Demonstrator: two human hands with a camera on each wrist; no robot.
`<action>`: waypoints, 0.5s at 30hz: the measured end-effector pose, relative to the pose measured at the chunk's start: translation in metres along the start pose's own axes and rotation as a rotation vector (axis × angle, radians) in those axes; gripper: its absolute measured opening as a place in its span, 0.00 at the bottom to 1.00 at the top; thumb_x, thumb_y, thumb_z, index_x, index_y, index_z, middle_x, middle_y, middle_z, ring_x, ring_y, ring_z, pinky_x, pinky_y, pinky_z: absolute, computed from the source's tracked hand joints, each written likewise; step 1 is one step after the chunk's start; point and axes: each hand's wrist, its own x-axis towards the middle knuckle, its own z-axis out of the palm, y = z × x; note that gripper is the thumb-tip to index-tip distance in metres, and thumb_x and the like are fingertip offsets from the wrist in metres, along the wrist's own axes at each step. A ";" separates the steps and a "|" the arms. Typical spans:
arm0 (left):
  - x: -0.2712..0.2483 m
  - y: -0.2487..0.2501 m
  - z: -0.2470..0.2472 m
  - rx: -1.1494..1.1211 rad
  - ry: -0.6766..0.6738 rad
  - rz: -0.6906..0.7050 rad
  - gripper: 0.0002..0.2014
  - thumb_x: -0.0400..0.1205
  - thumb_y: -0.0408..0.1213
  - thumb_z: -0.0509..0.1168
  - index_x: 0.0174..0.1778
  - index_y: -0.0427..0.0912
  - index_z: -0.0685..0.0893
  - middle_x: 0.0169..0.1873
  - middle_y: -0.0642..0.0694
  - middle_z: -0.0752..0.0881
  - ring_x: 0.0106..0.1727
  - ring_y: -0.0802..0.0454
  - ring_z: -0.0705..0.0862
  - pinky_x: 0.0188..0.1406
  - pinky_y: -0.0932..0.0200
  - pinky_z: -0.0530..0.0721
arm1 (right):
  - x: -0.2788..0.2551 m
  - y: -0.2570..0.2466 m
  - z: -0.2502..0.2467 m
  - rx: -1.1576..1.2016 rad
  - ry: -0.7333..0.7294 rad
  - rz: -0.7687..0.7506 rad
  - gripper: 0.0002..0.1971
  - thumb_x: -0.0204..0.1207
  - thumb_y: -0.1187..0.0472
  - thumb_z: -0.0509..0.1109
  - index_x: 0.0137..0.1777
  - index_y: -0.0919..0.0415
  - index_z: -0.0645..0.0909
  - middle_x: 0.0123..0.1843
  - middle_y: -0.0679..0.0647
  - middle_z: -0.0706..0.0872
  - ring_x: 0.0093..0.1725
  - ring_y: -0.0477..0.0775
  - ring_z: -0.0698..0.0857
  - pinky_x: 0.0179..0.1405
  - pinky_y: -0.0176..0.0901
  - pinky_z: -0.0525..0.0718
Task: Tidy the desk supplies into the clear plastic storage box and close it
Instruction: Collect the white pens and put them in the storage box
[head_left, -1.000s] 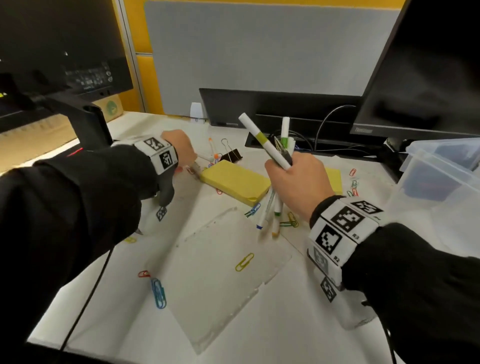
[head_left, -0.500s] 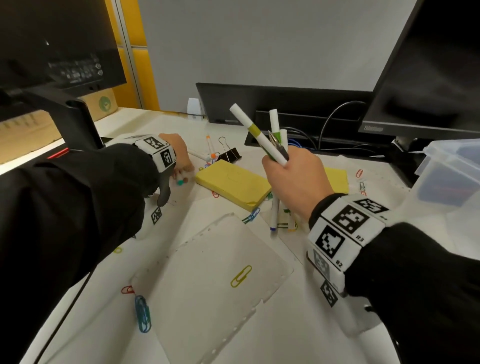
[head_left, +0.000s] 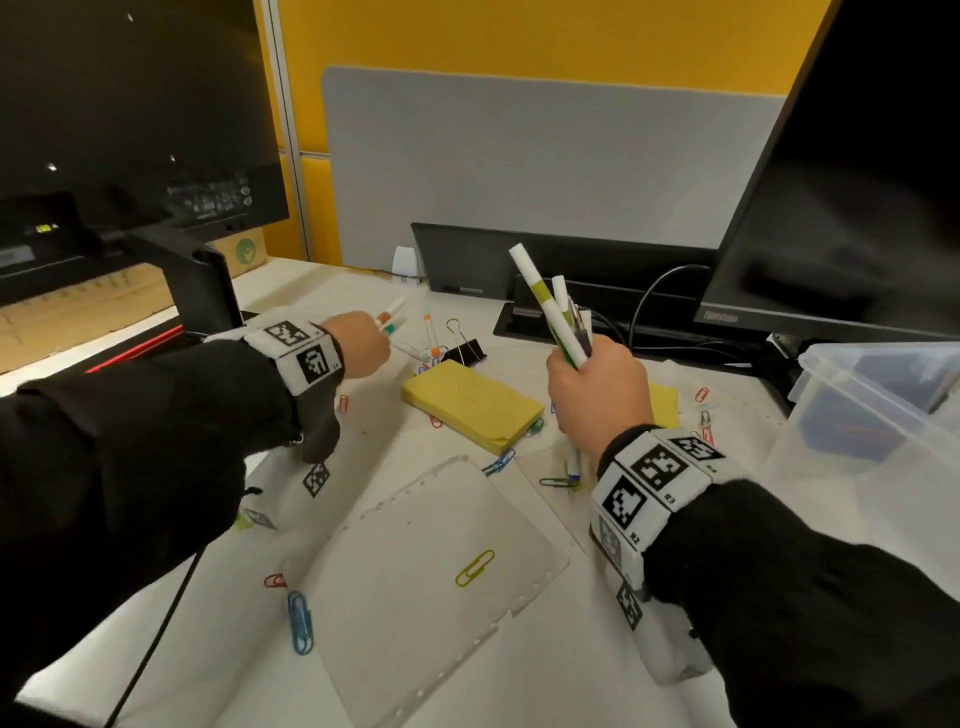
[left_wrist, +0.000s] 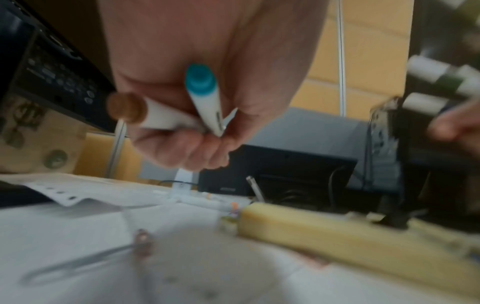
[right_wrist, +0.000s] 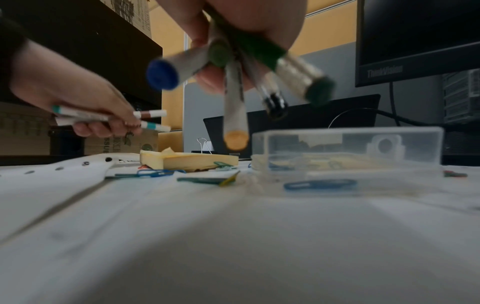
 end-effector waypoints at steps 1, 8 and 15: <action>-0.005 0.003 -0.002 -0.190 -0.050 -0.016 0.11 0.87 0.37 0.53 0.55 0.36 0.78 0.34 0.44 0.75 0.32 0.52 0.73 0.31 0.60 0.73 | -0.002 0.000 -0.001 0.002 0.005 -0.003 0.07 0.79 0.57 0.63 0.47 0.61 0.75 0.33 0.51 0.76 0.30 0.49 0.75 0.28 0.38 0.73; -0.060 0.040 0.010 -0.877 -0.544 0.102 0.11 0.88 0.41 0.51 0.47 0.44 0.77 0.37 0.45 0.80 0.38 0.51 0.79 0.44 0.55 0.81 | -0.018 -0.006 -0.006 0.176 0.012 0.036 0.22 0.69 0.42 0.72 0.25 0.54 0.70 0.23 0.50 0.72 0.24 0.49 0.72 0.31 0.44 0.76; -0.083 0.083 0.037 -1.036 -0.470 0.270 0.19 0.88 0.35 0.47 0.70 0.54 0.74 0.51 0.50 0.82 0.42 0.54 0.77 0.55 0.55 0.73 | -0.023 -0.006 -0.010 0.210 0.089 0.086 0.22 0.70 0.38 0.69 0.35 0.60 0.80 0.31 0.56 0.82 0.34 0.55 0.82 0.40 0.49 0.83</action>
